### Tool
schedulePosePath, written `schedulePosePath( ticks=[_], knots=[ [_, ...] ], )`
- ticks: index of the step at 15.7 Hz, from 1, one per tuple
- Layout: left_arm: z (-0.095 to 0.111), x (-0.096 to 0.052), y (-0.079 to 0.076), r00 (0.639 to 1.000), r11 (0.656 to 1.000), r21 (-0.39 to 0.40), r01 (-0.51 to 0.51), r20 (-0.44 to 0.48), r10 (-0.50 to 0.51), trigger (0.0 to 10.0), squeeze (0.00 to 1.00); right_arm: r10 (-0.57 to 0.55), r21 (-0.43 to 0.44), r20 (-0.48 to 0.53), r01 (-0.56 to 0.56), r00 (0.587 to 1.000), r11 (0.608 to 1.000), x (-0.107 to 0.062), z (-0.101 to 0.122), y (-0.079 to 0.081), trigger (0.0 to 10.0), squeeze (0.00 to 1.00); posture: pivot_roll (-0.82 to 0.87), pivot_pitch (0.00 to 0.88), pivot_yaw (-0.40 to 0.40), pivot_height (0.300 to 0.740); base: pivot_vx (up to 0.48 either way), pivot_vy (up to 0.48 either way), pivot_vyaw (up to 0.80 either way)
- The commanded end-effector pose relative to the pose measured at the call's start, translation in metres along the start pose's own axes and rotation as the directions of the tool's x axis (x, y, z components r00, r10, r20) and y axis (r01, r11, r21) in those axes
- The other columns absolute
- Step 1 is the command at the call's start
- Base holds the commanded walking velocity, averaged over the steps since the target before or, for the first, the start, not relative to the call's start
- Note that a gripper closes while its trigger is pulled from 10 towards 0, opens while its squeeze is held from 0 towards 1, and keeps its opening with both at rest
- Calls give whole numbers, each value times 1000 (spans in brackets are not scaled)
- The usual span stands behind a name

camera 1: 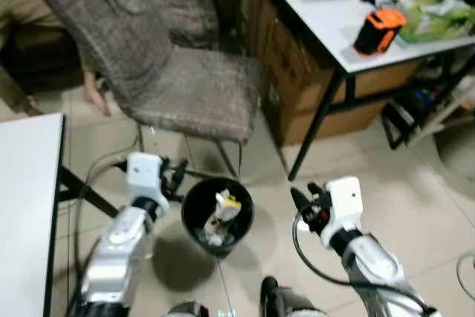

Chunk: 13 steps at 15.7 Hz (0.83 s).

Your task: Picking trash to rubbish bin

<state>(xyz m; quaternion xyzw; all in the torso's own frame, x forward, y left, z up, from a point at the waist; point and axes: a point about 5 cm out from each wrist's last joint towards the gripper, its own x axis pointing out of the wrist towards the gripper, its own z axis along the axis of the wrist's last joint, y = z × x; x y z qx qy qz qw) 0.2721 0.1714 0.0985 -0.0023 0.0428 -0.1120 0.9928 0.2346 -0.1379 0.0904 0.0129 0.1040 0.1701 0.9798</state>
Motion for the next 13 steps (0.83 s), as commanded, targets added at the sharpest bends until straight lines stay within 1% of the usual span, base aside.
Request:
schedulePosePath(
  ticks=[1, 2, 3, 4, 5, 6, 7, 9, 13],
  knots=[
    [13, -9, -9, 999, 999, 13, 36, 25, -36, 10000, 0, -15, 14, 57, 14, 998, 1000, -2, 16, 1, 10000, 0, -73, 98, -11, 740, 0, 0, 0],
    [25, -21, -12, 998, 998, 22, 50, 40, -51, 10000, 0, -15, 34, 96, 12, 995, 999, -4, 25, 4, 10000, 0, -70, 93, -11, 740, 0, 0, 0],
    [28, -26, -14, 998, 998, 39, 43, 43, -45, 10000, 0, -16, 37, 99, 13, 995, 999, -4, 26, 5, 10000, 0, -65, 91, -11, 740, 0, 0, 0],
    [27, -27, -15, 999, 999, 41, 31, 38, -33, 10000, 0, -16, 38, 96, 13, 995, 999, -4, 24, 5, 10000, 0, -65, 89, -12, 740, 0, 0, 0],
    [27, -28, -17, 999, 998, 60, 32, 15, -33, 10000, 0, -18, 24, 89, 16, 996, 1000, -2, 23, 6, 10000, 0, -66, 89, -14, 740, 0, 0, 0],
    [27, -27, -17, 999, 998, 62, 31, 11, -32, 10000, 0, -18, 26, 90, 15, 996, 1000, -1, 23, 7, 10000, 0, -62, 86, -14, 740, 0, -304, 0],
    [29, -27, -18, 1000, 999, 49, 23, -1, -22, 10000, 0, -15, 33, 93, 12, 996, 999, 0, 25, 8, 10000, 0, -61, 85, -16, 740, 0, -480, 0],
    [33, -27, -20, 1000, 998, 52, 18, -7, -18, 10000, 0, -10, 34, 85, 8, 996, 999, 2, 23, 11, 10000, 0, -62, 83, -16, 740, 0, -480, 0],
    [34, -26, -20, 1000, 998, 60, 15, -18, -14, 10000, 0, -10, 31, 79, 7, 997, 999, 2, 21, 12, 10000, 0, -61, 74, -17, 740, 0, -480, 0]
  ],
)
